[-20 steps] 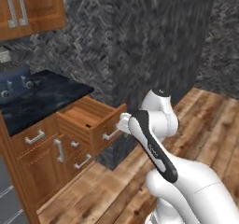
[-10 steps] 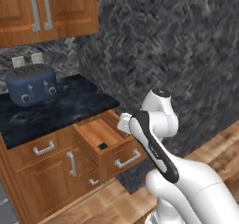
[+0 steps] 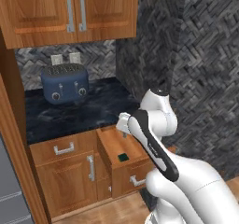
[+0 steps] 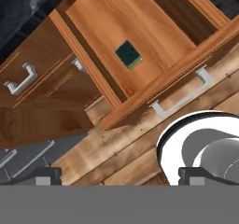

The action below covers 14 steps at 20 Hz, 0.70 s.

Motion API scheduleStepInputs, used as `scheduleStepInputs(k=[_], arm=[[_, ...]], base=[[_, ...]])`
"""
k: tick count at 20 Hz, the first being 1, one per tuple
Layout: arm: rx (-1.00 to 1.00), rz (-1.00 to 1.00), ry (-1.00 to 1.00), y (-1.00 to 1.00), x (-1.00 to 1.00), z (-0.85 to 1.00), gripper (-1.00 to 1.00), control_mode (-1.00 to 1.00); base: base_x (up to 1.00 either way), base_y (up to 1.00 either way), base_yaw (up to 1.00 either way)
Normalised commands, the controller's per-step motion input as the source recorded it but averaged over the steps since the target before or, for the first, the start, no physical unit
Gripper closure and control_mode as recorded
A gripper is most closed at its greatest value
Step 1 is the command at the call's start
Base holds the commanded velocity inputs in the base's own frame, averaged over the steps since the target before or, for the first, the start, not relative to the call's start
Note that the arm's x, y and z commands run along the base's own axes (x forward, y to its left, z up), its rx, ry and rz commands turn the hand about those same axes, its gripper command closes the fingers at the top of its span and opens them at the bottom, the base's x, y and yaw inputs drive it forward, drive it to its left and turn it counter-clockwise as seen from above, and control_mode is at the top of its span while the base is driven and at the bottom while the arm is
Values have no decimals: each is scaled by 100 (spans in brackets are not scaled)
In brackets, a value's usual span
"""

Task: Restock the sink supplies by placing the sponge and soap dispenser on the counter and next to the sink. Make sure the soap dispenser is upright.

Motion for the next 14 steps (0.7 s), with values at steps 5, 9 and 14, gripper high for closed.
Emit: scheduleStepInputs(k=[5, 9, 14], arm=[[0, 0, 0, 0, 0, 0, -100, 100], [0, 30, 3, -65, 59, -19, -100, -100], [-4, 27, 12, -34, 74, -36, -100, -100]], base=[[14, -32, 32], [0, 0, 0], [0, 0, 0]])
